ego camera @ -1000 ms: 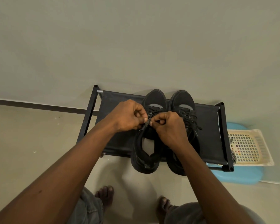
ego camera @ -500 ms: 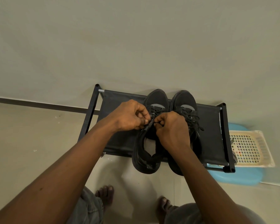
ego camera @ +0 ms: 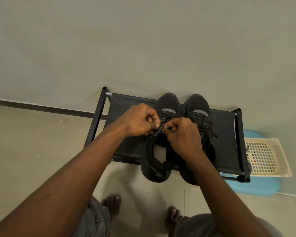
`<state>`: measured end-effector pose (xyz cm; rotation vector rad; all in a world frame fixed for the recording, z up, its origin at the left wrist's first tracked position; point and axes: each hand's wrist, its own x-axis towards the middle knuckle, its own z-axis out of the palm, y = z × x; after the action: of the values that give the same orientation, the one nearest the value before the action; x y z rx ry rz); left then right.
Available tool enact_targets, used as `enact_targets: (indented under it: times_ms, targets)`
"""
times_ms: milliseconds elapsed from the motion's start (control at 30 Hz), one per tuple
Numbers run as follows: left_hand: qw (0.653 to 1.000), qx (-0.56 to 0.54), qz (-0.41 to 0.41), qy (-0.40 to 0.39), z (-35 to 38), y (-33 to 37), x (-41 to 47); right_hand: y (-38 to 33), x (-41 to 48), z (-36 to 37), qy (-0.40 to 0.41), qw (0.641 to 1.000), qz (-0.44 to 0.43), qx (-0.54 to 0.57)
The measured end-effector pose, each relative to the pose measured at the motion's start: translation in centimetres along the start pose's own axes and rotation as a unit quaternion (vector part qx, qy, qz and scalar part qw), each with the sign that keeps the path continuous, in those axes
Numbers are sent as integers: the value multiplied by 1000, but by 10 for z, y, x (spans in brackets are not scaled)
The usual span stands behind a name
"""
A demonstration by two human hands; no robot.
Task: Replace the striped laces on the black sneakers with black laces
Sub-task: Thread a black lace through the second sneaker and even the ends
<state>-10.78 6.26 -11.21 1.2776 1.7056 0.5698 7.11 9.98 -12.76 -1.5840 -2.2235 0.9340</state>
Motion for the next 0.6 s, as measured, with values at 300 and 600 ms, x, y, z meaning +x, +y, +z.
enact_targets:
  times_ms: [300,600]
  targets:
    - [1000,-6,-19,3,-4,8,-7,1,1,-6,12,996,-38,-76]
    - [987,-131,0,95,-13,14,-11,1,0,-14,27,992,-59,-109]
